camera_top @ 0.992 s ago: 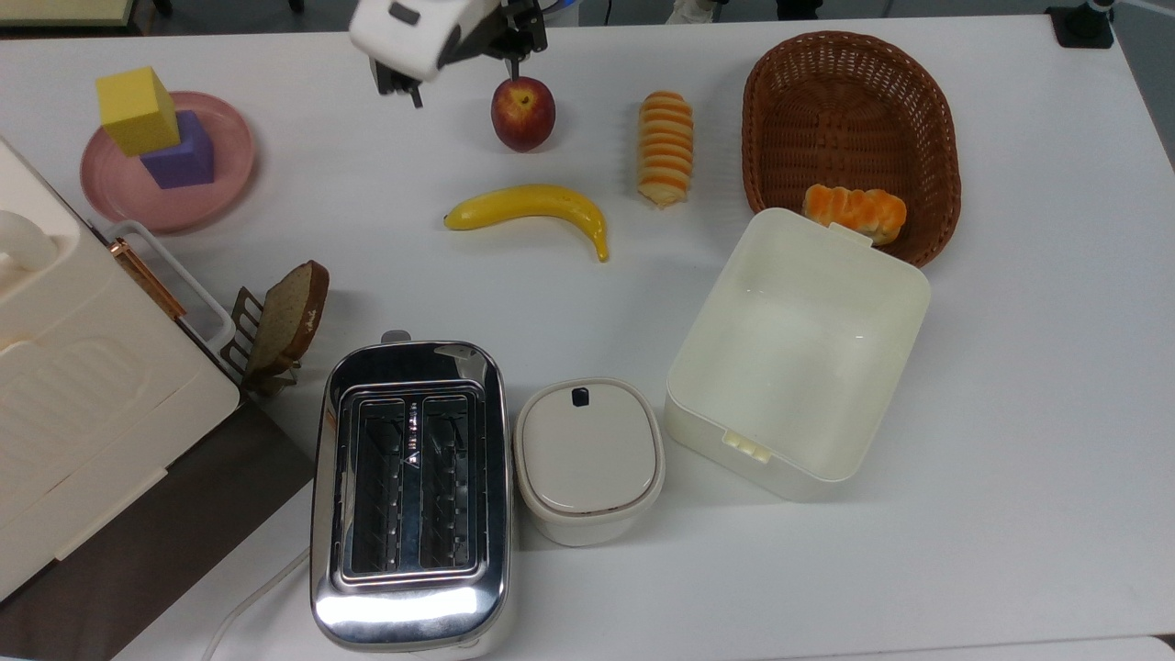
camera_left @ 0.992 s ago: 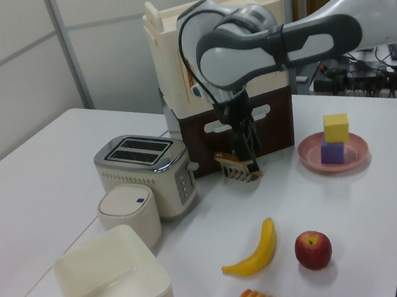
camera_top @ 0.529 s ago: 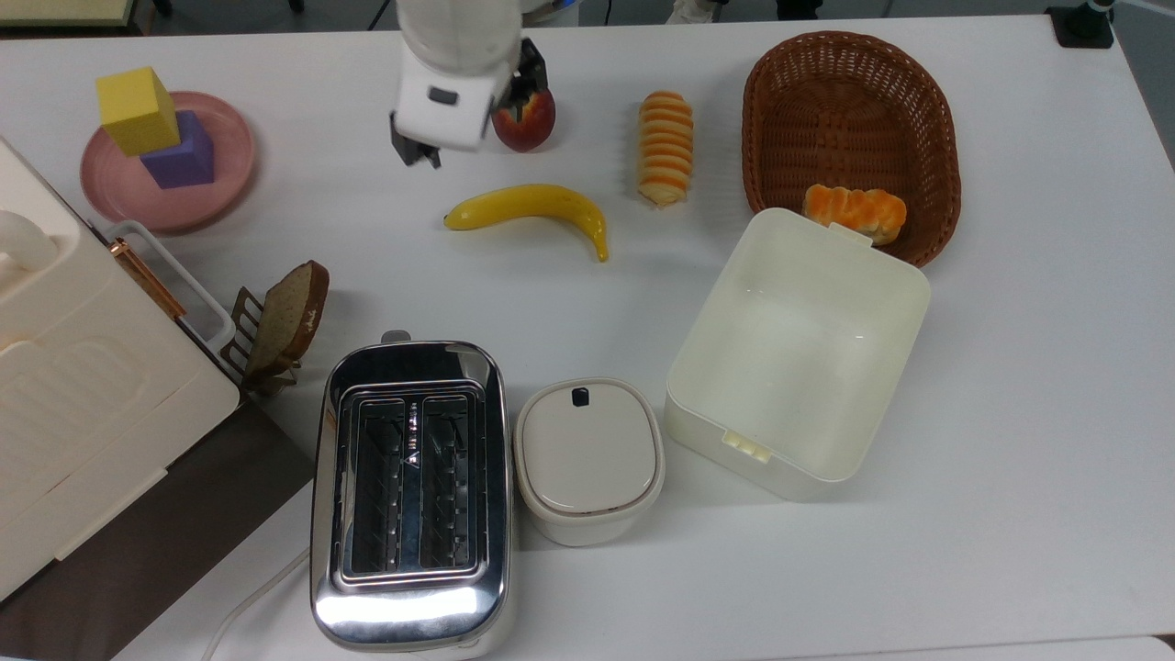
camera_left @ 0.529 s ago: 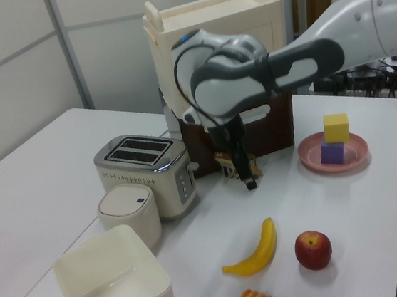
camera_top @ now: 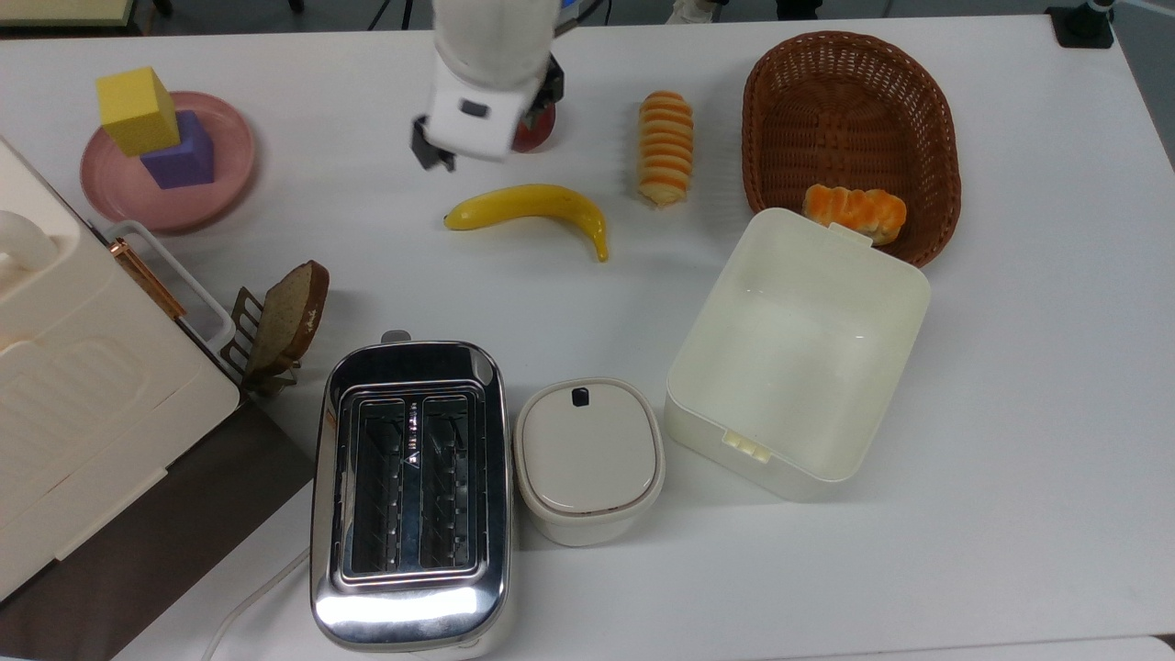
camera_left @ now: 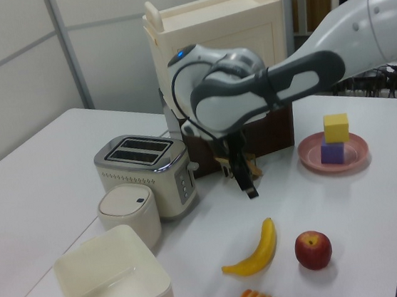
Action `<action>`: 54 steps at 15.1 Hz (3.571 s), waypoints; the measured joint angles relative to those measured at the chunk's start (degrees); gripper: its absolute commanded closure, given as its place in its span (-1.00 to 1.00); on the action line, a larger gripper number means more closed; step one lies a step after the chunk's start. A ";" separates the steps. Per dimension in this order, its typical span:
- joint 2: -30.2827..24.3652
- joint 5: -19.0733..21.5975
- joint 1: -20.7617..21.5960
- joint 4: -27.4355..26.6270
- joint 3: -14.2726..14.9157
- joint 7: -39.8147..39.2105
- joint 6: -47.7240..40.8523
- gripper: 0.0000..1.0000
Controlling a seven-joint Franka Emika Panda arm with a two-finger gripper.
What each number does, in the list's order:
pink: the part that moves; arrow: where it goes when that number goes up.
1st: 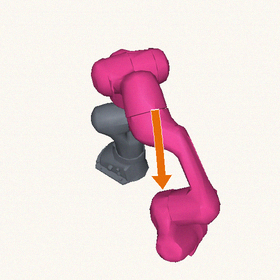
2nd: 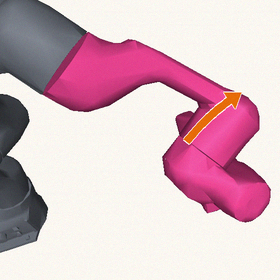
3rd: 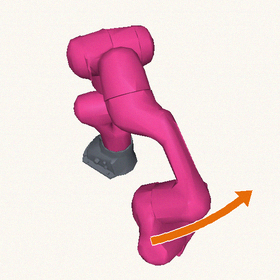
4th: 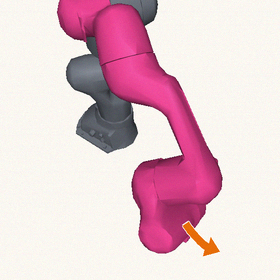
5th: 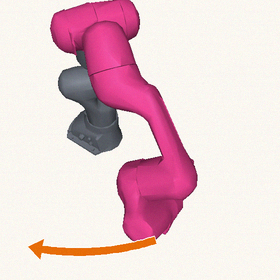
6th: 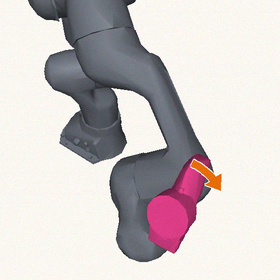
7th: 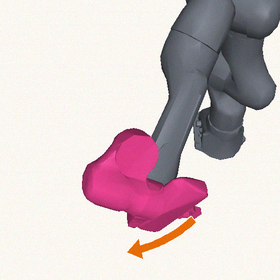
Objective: Put the yellow cube on the table
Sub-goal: 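Move the gripper across the table toward the pink plate, then lower the gripper onto the yellow cube and close it, then lift the yellow cube off the purple cube, then carry the yellow cube beside the banana and lower it to the table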
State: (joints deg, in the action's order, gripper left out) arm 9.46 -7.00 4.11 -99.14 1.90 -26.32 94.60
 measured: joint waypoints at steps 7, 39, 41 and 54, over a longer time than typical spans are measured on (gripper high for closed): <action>-4.68 -2.28 -2.66 1.17 17.29 7.03 -2.80 -1.00; 2.17 0.37 0.71 -3.09 29.16 -10.91 11.04 0.62; 2.39 0.41 3.67 -3.19 23.32 1.41 10.99 0.62; 11.35 0.44 15.99 -3.38 14.48 36.59 17.37 -1.00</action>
State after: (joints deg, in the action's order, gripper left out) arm 20.81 -6.55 20.09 -102.52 16.38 10.26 111.97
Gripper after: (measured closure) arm 0.313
